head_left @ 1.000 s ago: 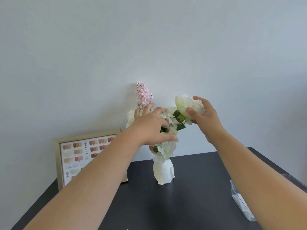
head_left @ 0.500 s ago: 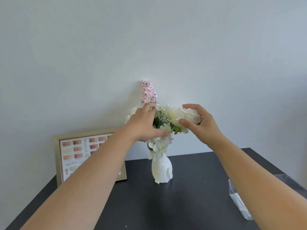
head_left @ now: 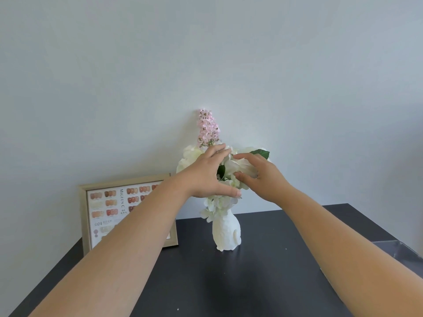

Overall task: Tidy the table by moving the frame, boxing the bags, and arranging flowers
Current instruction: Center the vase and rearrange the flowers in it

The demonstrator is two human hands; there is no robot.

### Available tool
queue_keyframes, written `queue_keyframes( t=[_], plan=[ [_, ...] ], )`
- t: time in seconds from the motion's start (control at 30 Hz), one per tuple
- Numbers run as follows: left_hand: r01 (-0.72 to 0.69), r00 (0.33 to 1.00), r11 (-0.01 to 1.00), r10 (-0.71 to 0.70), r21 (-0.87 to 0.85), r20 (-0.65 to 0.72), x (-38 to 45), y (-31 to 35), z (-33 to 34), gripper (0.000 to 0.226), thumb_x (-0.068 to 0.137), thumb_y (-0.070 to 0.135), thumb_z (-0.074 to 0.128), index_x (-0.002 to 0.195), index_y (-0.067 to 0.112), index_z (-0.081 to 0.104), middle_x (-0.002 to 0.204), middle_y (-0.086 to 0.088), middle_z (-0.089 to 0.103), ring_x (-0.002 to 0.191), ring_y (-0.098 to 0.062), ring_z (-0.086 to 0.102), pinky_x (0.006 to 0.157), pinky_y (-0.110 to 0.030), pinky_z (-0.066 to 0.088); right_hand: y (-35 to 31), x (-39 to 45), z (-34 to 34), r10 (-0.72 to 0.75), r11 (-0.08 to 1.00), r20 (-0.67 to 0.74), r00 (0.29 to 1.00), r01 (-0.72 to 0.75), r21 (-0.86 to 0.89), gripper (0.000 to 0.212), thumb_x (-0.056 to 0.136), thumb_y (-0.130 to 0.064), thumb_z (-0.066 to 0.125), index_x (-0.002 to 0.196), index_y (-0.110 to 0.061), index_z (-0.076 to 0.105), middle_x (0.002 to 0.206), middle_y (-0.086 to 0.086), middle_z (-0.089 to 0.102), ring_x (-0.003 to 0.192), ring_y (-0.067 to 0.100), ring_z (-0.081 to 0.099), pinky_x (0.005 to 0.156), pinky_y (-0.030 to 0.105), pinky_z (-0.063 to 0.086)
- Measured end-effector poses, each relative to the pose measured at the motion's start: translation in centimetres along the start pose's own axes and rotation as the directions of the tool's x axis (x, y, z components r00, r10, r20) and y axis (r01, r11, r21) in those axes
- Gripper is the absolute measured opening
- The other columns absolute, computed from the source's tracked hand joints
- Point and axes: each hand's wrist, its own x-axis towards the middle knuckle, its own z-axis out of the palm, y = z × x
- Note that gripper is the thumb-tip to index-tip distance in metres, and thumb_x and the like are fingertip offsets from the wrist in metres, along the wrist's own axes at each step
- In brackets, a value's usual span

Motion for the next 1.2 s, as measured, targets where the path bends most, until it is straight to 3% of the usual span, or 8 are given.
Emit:
queue_keyframes(
  t=[0.23,0.43,0.6,0.73,0.87,1.0,1.1,1.2],
  plan=[
    [-0.182,0.902,0.983,0.167,0.000,-0.398,-3.3,-0.8,1.1,0.100,0.063,0.081,0.065,0.146,0.047,0.022,0.157,0.017,0.013,0.146,-0.013,0.008,0.115,-0.049,0.017,0.0,0.6,-0.8,0.180,0.976,-0.022,0.983,-0.176,0.126,0.043,0.087,-0.045,0.065,0.128,-0.042,0.051,0.121,-0.004,0.055,0.107,0.018,0.056,0.086,0.032,0.047],
    [-0.103,0.906,0.918,0.245,0.382,-0.344,-5.2,-2.4,3.4,0.052,0.077,0.071,0.056,0.126,0.053,0.051,0.154,0.012,0.024,0.145,-0.023,0.008,0.115,-0.045,0.006,-1.5,1.6,-1.4,0.235,0.944,-0.055,0.971,-0.214,0.252,0.032,0.082,-0.036,0.073,0.112,-0.043,0.062,0.108,0.009,0.065,0.082,0.020,0.063,0.071,0.034,0.055],
    [-0.126,0.905,0.945,0.235,0.303,-0.354,-4.9,-2.1,4.0,0.030,0.084,0.050,0.065,0.113,0.042,0.066,0.152,0.009,0.031,0.142,-0.022,0.016,0.111,-0.042,0.011,-3.4,2.8,-1.1,0.248,0.930,-0.086,0.965,-0.212,0.300,0.036,0.074,-0.040,0.079,0.107,-0.037,0.065,0.104,0.002,0.065,0.068,0.015,0.060,0.050,0.022,0.049],
    [-0.151,0.896,0.976,0.201,0.154,-0.396,-4.8,-1.9,3.8,0.045,0.080,0.040,0.073,0.123,0.035,0.057,0.136,0.011,0.043,0.121,-0.012,0.043,0.100,-0.036,0.038,-4.2,2.7,0.0,0.241,0.963,-0.026,0.970,-0.236,0.131,0.034,0.074,-0.047,0.076,0.104,-0.035,0.066,0.091,-0.006,0.064,0.070,0.012,0.061,0.054,0.021,0.045],
    [-0.070,0.908,0.995,0.034,-0.071,-0.417,-5.0,-2.1,3.3,0.074,0.073,0.040,0.081,0.132,0.038,0.037,0.118,0.020,0.044,0.109,0.005,0.041,0.084,-0.005,0.031,-3.7,1.7,0.1,0.219,0.975,-0.008,0.976,-0.219,0.036,0.035,0.075,-0.051,0.074,0.105,-0.034,0.068,0.097,-0.006,0.067,0.069,0.008,0.059,0.052,0.018,0.041],
    [-0.032,0.899,0.999,0.014,-0.035,-0.439,-5.0,-2.4,3.2,0.080,0.067,0.052,0.082,0.135,0.036,0.042,0.113,0.020,0.041,0.110,-0.003,0.042,0.094,-0.023,0.034,-4.0,0.9,-0.6,0.200,0.980,0.006,0.980,-0.200,0.016,0.035,0.075,-0.060,0.070,0.105,-0.041,0.067,0.105,-0.012,0.063,0.083,-0.003,0.056,0.059,0.017,0.041],
    [0.041,0.888,0.998,-0.020,0.037,-0.459,-5.5,-2.5,3.1,0.094,0.052,0.079,0.074,0.132,0.055,0.032,0.115,0.023,0.037,0.113,-0.007,0.035,0.098,-0.032,0.022,-4.2,0.2,-0.8,0.140,0.990,-0.081,0.987,-0.140,-0.001,0.037,0.077,-0.064,0.065,0.108,-0.044,0.065,0.110,-0.012,0.053,0.096,0.003,0.053,0.075,0.022,0.043],
    [0.033,0.871,0.987,-0.107,-0.159,-0.480,-6.3,-2.9,3.1,0.097,0.044,0.089,0.069,0.127,0.066,0.024,0.118,0.034,0.039,0.114,-0.002,0.031,0.096,-0.034,0.018,-4.6,-1.0,-0.8,0.004,1.000,-0.171,0.985,-0.008,-0.022,0.033,0.080,-0.057,0.066,0.110,-0.045,0.065,0.114,-0.012,0.049,0.111,0.013,0.042,0.099,0.039,0.039]
  ],
)
